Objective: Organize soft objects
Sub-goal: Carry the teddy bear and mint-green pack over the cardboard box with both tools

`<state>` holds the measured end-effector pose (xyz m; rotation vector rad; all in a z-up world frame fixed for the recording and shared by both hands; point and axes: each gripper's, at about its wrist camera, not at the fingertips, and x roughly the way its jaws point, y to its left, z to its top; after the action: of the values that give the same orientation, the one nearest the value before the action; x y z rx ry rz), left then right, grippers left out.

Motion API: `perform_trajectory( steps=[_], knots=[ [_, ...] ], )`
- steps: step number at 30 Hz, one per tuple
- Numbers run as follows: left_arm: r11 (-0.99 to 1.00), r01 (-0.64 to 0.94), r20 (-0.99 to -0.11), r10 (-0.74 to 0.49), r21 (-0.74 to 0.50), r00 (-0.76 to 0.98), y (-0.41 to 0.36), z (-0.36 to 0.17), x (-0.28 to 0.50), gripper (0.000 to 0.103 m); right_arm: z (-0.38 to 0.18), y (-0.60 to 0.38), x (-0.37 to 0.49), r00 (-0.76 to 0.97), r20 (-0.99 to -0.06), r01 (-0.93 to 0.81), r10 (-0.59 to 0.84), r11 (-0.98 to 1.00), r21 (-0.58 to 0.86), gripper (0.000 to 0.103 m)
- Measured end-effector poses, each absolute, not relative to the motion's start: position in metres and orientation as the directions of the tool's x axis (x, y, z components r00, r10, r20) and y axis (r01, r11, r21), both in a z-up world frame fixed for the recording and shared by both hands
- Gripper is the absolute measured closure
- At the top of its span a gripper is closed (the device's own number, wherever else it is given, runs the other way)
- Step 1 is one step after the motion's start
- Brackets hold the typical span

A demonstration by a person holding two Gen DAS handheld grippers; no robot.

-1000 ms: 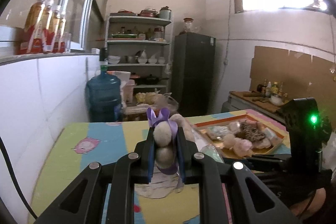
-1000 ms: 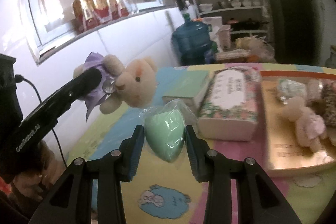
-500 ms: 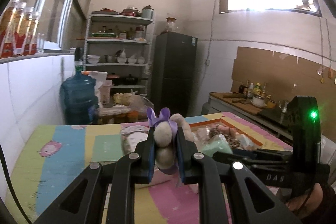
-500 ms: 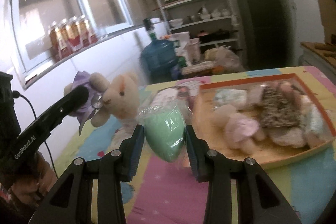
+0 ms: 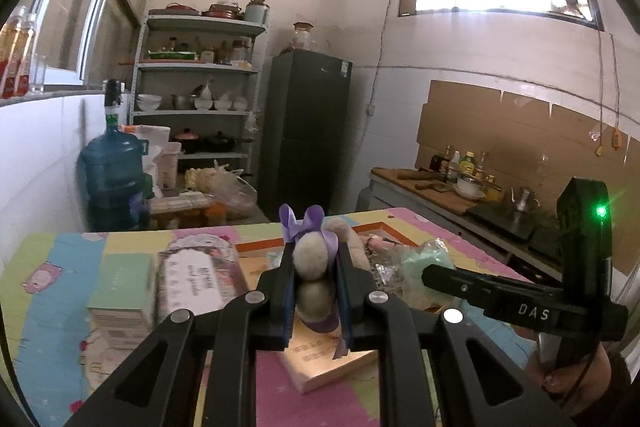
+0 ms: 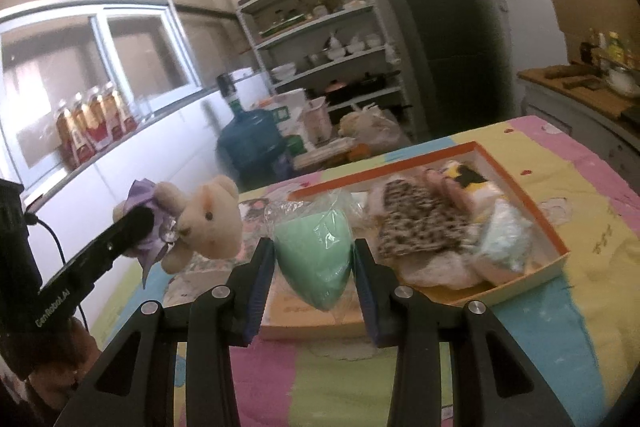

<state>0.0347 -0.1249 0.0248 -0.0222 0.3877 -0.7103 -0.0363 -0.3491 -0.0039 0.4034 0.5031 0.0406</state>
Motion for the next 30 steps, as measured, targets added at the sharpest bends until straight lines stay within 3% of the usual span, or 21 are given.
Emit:
perform_trajectory(
  steps=[16,30],
  knots=[
    [0.738,0.641,-0.392,-0.665,-0.211,0.636,-0.201,0.004,0.074,0.085,-0.021,-0.413,-0.016,0.876,-0.478,0.145,0.07,0.906,0.399,0.062],
    [0.755,0.594,-0.499,-0.642,-0.277,0.582,-0.233,-0.027,0.118,0.085,-0.041,-0.429,0.02,0.849,-0.522,0.156,0.077,0.908,0.388,0.062]
  ],
)
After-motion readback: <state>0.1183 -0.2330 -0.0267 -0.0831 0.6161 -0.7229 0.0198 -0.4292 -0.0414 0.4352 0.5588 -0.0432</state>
